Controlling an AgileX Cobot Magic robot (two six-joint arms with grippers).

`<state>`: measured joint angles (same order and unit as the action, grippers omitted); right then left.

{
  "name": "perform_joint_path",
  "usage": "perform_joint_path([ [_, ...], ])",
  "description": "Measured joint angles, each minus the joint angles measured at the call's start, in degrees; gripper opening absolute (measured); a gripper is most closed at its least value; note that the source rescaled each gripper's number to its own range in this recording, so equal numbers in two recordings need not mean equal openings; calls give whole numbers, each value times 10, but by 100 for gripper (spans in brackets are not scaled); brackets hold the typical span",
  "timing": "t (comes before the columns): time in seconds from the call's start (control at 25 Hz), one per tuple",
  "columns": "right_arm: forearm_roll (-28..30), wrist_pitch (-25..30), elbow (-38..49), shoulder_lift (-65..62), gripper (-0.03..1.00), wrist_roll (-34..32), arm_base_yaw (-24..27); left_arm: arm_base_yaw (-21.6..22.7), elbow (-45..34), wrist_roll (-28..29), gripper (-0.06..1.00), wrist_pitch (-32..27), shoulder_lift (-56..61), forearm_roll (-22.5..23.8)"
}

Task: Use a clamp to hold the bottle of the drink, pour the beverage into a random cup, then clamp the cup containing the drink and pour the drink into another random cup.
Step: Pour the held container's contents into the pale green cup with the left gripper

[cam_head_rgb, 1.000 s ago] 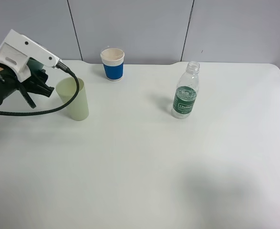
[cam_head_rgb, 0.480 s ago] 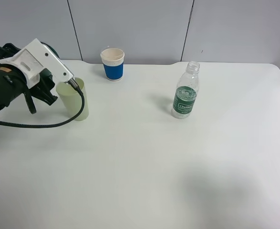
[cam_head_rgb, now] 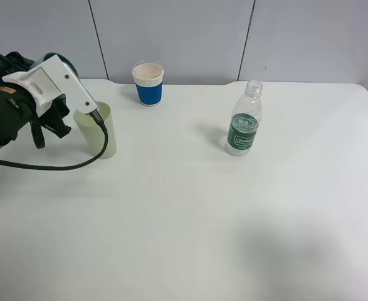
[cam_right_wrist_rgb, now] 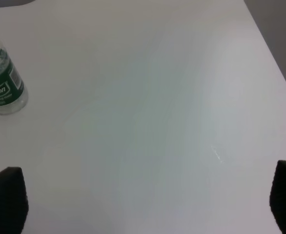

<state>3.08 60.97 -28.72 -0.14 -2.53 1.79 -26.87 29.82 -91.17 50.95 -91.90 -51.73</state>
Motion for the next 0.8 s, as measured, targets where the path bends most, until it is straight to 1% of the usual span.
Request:
perform_joint_path([
  [0.24, 0, 0, 0, 0, 100, 0, 0, 0, 0, -2, 1, 2, -20, 0],
  [0.4, 0, 0, 0, 0, 100, 0, 0, 0, 0, -4, 1, 21, -23, 0],
  [0.64, 0, 0, 0, 0, 100, 0, 0, 0, 0, -48, 1, 42, -23, 0],
  [0.8, 0, 0, 0, 0, 100, 0, 0, 0, 0, -63, 1, 50, -24, 0],
])
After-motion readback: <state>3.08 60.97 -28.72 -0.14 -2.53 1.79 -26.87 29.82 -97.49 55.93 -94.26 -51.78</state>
